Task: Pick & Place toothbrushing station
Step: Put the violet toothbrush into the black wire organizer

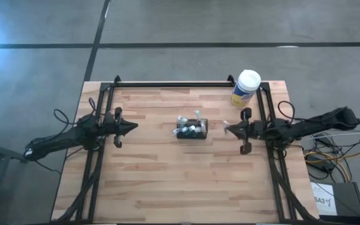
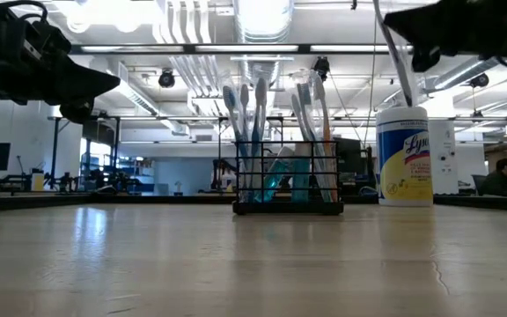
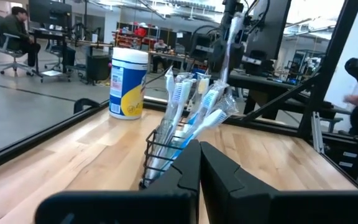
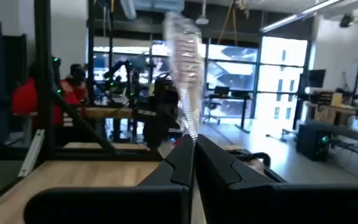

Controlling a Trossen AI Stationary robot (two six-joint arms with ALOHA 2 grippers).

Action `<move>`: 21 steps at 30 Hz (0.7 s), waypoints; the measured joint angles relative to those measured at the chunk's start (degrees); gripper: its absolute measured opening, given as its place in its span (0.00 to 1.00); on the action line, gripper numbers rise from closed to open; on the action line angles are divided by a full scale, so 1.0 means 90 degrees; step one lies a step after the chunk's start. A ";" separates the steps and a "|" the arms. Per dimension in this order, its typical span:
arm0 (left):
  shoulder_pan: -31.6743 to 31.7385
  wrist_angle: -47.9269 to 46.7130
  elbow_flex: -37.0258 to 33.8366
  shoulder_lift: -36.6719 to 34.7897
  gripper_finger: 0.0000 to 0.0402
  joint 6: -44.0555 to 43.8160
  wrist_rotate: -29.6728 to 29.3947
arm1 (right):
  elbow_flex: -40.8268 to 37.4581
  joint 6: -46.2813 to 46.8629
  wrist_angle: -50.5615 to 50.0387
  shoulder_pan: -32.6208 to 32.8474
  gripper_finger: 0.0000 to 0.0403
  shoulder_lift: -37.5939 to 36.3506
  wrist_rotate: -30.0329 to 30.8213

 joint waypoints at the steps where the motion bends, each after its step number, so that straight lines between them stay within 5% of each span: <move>1: 0.0000 0.0002 0.0000 0.0000 0.02 -0.0024 0.0001 | -0.0126 -0.0032 0.0231 -0.0024 0.02 0.0026 -0.0001; 6: 0.0000 0.0005 0.0000 0.0000 0.02 -0.0107 0.0001 | -0.0738 -0.0188 0.1405 -0.0026 0.02 0.0023 -0.0017; 21: 0.0000 -0.0055 -0.0010 0.0049 0.02 -0.0124 -0.0026 | -0.0737 -0.0327 0.0950 -0.0023 0.02 0.0157 0.0000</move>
